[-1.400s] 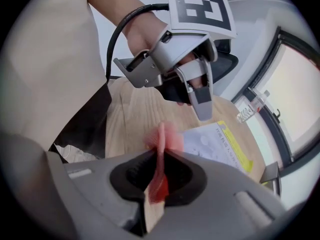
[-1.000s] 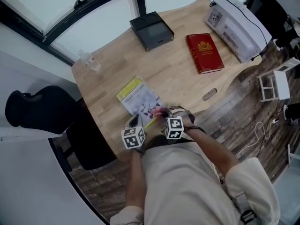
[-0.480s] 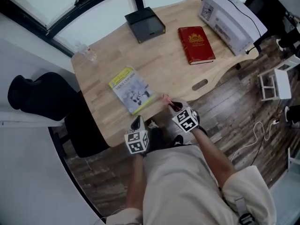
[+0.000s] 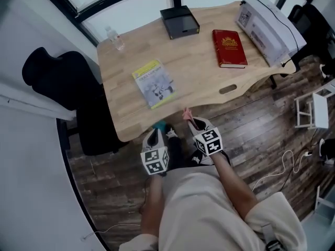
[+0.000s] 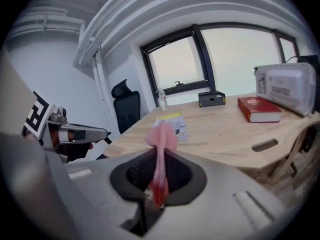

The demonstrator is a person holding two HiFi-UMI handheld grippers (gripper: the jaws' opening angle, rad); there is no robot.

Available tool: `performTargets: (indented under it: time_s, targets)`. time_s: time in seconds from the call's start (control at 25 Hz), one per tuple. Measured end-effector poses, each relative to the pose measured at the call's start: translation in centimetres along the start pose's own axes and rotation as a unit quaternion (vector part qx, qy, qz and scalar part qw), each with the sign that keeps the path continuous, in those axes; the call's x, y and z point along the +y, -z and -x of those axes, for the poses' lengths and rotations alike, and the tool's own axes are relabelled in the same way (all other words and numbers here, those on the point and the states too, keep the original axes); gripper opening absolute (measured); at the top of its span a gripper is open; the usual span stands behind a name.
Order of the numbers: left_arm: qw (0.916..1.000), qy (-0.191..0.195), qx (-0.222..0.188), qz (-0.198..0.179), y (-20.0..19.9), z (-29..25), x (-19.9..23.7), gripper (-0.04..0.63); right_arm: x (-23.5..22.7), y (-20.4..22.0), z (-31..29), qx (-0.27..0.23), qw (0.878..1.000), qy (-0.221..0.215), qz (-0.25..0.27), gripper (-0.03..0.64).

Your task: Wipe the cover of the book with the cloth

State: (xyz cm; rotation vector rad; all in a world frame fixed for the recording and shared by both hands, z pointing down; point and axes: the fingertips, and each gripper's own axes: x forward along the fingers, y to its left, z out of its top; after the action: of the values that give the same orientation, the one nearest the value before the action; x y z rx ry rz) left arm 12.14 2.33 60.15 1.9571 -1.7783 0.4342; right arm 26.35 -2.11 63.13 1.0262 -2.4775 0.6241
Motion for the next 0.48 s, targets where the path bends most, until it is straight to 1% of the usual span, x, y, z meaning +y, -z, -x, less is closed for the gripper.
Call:
performTargets:
  time_s: [0.12,0.2,0.36,0.48]
  targets:
    - [0.9999,0.005,-0.012,0.002,0.4,1.2,-0.7,0.006,0.5,1.0,1.5,-0.004,1.000,0.007,-0.004,0.034]
    - [0.9998,0.007,-0.018,-0.005,0.3,1.6,-1.0,0.006,0.7,1.1,2.1,-0.009,1.000,0.009,-0.003,0.034]
    - [0.9995,0.005,-0.030,-0.011,-0.3,2.2,-1.4,0.006,1.1,0.3,2.9,-0.027,1.000,0.007,-0.009,0.032]
    - [0.9993,0.009,-0.031,-0.021,-0.4,2.5,-1.8,0.006,1.6,-0.3,3.4,-0.041,0.999,0.004,-0.005,0.032]
